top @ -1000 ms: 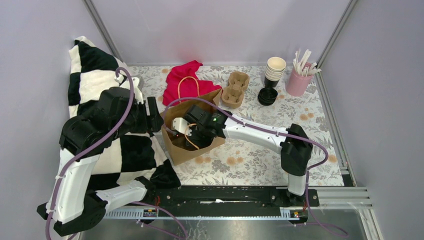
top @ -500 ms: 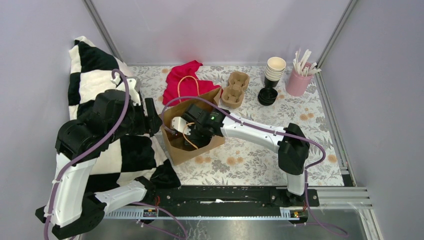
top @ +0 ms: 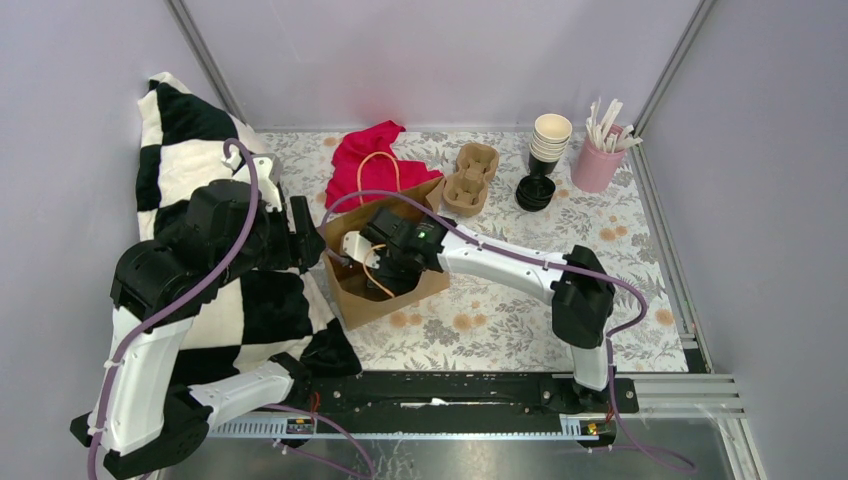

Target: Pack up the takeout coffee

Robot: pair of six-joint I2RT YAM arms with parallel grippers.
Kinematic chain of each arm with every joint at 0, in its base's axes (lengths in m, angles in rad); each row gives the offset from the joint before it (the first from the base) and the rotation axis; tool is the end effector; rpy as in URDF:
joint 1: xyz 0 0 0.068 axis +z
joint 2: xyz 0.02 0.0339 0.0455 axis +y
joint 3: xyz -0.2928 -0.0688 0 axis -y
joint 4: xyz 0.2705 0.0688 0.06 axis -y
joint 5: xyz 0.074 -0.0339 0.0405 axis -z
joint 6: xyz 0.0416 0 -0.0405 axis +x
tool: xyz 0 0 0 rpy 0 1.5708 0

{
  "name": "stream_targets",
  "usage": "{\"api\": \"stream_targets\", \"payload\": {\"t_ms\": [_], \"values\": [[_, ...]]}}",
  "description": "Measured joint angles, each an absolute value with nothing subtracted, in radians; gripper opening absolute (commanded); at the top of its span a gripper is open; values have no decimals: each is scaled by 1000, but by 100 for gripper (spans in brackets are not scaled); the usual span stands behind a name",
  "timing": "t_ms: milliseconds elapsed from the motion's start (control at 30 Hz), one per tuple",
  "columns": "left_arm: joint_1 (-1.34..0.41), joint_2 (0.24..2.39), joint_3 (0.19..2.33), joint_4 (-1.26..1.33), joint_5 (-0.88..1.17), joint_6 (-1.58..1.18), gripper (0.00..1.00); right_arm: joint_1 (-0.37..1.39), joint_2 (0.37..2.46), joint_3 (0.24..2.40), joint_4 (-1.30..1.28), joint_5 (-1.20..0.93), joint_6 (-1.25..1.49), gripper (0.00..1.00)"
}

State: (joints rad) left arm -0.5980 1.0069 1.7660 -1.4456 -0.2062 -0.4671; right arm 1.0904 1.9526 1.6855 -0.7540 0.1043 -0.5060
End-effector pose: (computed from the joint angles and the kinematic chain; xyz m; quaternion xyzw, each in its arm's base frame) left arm 0.0934 -0.0533 0.5180 0.0149 0.9000 -0.1360 0.4139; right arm 0.2192 0.4114 0.2733 -0.6784 0.6810 0.0300 0.2740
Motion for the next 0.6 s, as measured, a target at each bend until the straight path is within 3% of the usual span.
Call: {"api": "stream_targets", "payload": {"t_ms": [233,300,333,600], "values": [[-598,1003,1765,-1442,-202,-461,72,1090,1966,1744,-793,108,-492,80],[-598,1003,1765,-1441,-199,-459,72,1090,1976,1766,-808,109,-481,96],[-598,1003,1765,-1441,-198,-456,72,1090,1980,1774,-813,108,-472,99],[-598,1004,1765,-1436,-196,-445,73,1090,1992,1819,-866,82,-424,100]]}}
